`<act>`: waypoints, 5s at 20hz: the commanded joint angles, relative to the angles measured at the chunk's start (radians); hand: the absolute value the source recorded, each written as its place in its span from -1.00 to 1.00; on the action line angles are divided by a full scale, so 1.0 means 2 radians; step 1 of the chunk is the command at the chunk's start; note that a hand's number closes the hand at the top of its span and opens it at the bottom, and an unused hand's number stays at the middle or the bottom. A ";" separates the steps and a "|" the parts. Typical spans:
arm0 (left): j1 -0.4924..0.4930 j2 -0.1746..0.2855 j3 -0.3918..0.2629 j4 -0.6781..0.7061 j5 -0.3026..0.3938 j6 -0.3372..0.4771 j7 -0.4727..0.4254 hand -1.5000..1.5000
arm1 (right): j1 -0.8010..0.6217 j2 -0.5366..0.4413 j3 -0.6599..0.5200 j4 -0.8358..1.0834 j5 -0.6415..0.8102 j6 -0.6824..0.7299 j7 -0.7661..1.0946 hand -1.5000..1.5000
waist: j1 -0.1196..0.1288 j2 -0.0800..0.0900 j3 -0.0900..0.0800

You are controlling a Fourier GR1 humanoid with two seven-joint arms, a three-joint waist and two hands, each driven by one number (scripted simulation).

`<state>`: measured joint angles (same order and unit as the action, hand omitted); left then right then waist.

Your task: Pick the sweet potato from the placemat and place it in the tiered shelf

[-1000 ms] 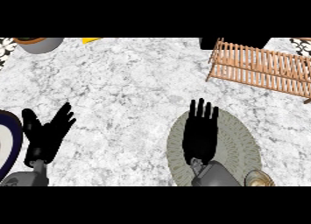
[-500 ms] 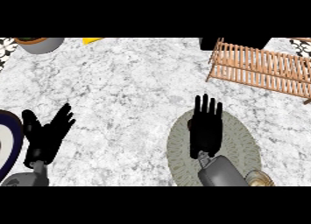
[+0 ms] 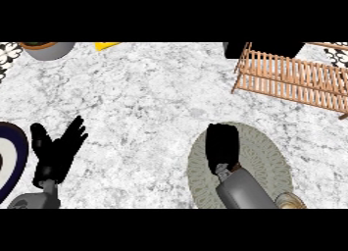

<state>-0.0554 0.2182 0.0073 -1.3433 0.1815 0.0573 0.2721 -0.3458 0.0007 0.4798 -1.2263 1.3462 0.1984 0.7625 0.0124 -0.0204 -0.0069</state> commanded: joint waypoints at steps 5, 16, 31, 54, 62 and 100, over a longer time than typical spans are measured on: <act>0.001 -0.008 0.000 0.000 -0.004 -0.003 0.007 0.00 | 0.012 0.000 0.029 0.043 -0.010 -0.048 -0.046 1.00 | -0.003 0.011 0.004; 0.000 0.009 0.023 -0.003 0.004 -0.004 0.015 0.00 | 0.039 -0.001 -0.130 -0.137 -0.232 -0.030 -0.139 1.00 | -0.016 0.010 0.004; 0.014 -0.005 0.013 -0.001 -0.005 -0.016 0.002 0.00 | -0.126 -0.046 -0.248 -0.471 -0.255 0.159 0.103 1.00 | -0.010 0.008 0.003; -0.005 -0.011 0.022 0.008 -0.012 -0.024 0.007 0.00 | -0.356 -0.276 -0.457 -0.121 -0.355 0.163 -0.023 1.00 | -0.003 0.011 0.003; 0.021 -0.011 0.019 -0.013 -0.017 -0.031 0.001 0.00 | -0.384 -0.310 -0.420 0.041 -0.320 0.105 -0.129 1.00 | 0.005 0.013 0.003; -0.006 -0.035 0.027 -0.004 -0.035 -0.019 0.012 0.00 | -0.465 -0.334 -0.507 0.306 -0.382 -0.092 -0.266 -1.00 | 0.002 0.013 0.004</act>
<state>-0.0601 0.1747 0.0716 -1.3604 0.1214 -0.0018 0.2877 -1.2570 -0.6445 -0.4665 -0.6491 0.6480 0.0260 0.2493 0.0143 0.0017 0.0021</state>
